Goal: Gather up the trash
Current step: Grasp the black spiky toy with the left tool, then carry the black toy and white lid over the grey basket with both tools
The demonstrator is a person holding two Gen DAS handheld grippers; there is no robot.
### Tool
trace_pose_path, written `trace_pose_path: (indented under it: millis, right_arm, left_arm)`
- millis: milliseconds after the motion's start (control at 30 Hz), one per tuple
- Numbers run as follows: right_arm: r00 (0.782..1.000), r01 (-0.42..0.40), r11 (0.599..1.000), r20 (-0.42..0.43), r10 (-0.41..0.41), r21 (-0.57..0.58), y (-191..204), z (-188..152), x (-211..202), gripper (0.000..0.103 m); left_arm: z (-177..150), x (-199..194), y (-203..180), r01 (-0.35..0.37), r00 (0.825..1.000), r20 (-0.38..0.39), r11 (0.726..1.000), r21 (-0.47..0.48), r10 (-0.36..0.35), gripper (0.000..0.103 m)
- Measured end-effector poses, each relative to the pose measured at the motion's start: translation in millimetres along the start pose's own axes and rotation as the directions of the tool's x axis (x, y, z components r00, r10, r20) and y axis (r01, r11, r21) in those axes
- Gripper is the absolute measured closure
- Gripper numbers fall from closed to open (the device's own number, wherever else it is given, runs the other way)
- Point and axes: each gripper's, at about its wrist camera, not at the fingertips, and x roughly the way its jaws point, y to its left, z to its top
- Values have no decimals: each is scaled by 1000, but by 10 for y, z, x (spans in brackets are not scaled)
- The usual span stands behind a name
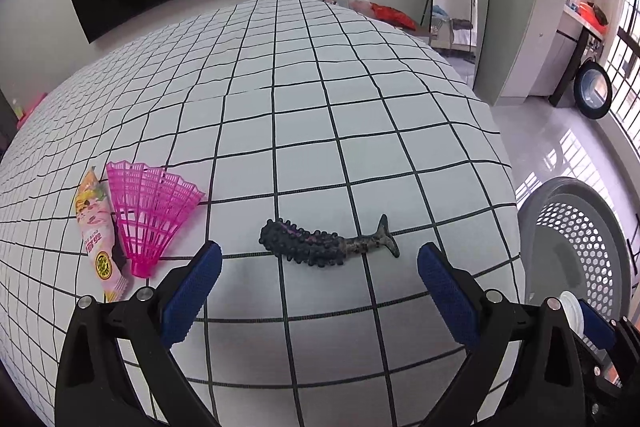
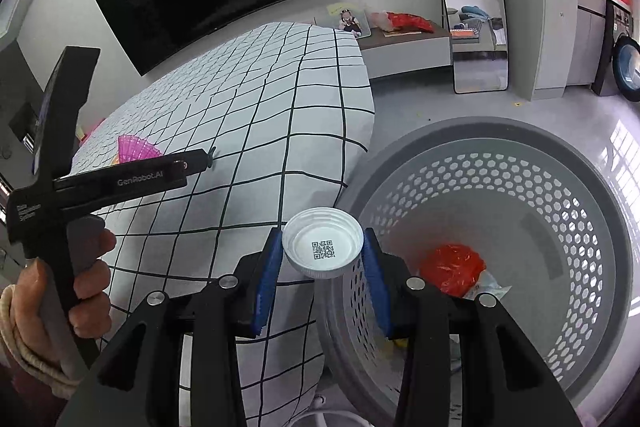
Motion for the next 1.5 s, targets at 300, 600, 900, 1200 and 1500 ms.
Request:
trace_pose_path:
  millis: [300,600,900,1200,1500]
  right_arm:
    - [1000,-22,1000,-10,22,18,-51,-12,22,64]
    - [1000,-21,999,-3,21,31,-98,-8,7,64]
    - [998,59,997,19,-60,57,-299,-65,-243,64]
    - [978,200,970,27,-205,135,-847,-268,-587,64]
    - [971,226,956,30,-235,188,-1251,-357,-550,64]
  left_arm:
    - [29,134,-38,-4,1000,-5,1000,14,4,16]
    - [-20,35,-99,10,1000,10,999,38,-10,28]
    - [-216,-442,-437,59,995,73,994,92,-65,28]
    - [-464,-777,-1148,187,974,84,958,217,-209,28]
    - [-593,-639,-1608,216,971,40,932,293,-237,28]
